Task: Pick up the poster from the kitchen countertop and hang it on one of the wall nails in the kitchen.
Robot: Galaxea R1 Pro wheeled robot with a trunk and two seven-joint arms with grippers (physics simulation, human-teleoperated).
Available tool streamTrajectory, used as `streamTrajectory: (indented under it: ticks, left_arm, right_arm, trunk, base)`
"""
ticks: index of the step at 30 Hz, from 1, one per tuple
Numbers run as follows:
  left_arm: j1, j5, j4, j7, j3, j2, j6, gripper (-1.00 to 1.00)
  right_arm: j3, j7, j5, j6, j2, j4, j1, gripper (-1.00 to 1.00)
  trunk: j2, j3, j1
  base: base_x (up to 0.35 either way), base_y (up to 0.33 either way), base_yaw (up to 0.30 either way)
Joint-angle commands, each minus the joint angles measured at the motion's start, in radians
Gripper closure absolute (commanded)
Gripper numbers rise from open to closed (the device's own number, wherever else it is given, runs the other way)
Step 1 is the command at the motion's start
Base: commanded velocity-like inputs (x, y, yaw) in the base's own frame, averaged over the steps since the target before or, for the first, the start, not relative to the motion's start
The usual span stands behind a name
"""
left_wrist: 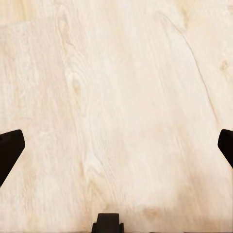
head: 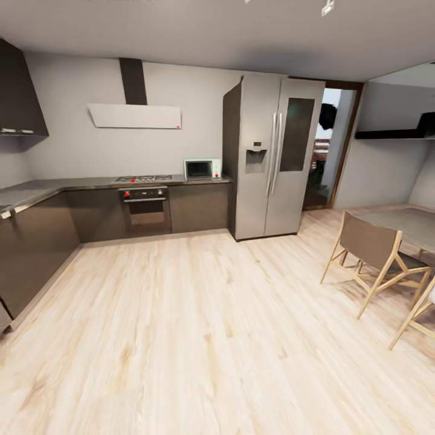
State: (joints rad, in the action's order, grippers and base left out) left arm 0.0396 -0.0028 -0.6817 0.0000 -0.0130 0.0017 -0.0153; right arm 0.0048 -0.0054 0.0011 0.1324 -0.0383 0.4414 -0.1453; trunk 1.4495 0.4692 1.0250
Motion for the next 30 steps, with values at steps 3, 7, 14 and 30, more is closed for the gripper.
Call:
streamTrajectory:
  ticks: [3, 7, 14, 30]
  left_arm:
    - [0.0, 0.0, -0.001, 0.001, -0.001, 0.0, -0.002, -1.0]
    - [0.0, 0.0, -0.001, 0.001, -0.001, 0.0, -0.002, -1.0]
    - [0.0, 0.0, -0.001, 0.002, -0.001, 0.0, -0.002, -1.0]
    - [0.0, 0.0, -0.001, 0.003, -0.001, 0.0, -0.002, -1.0]
  right_arm:
    - [0.001, -0.002, 0.001, 0.004, 0.002, -0.001, 0.0, -1.0]
    - [0.001, -0.002, 0.003, 0.004, 0.003, -0.001, 0.0, -1.0]
    - [0.001, -0.004, 0.003, 0.004, 0.003, -0.001, 0.0, -1.0]
    - [0.002, -0.001, 0.005, 0.005, 0.003, -0.031, 0.0, -1.0]
  trunk:
    - [0.0, 0.001, 0.0]
    - [0.0, 0.001, 0.0]
    - [0.0, 0.001, 0.0]
    - [0.0, 0.001, 0.0]
  base:
    - [0.0, 0.0, 0.288]
    - [0.0, 0.0, 0.291]
    - [0.0, 0.0, 0.292]
    - [0.0, -0.17, 0.135]
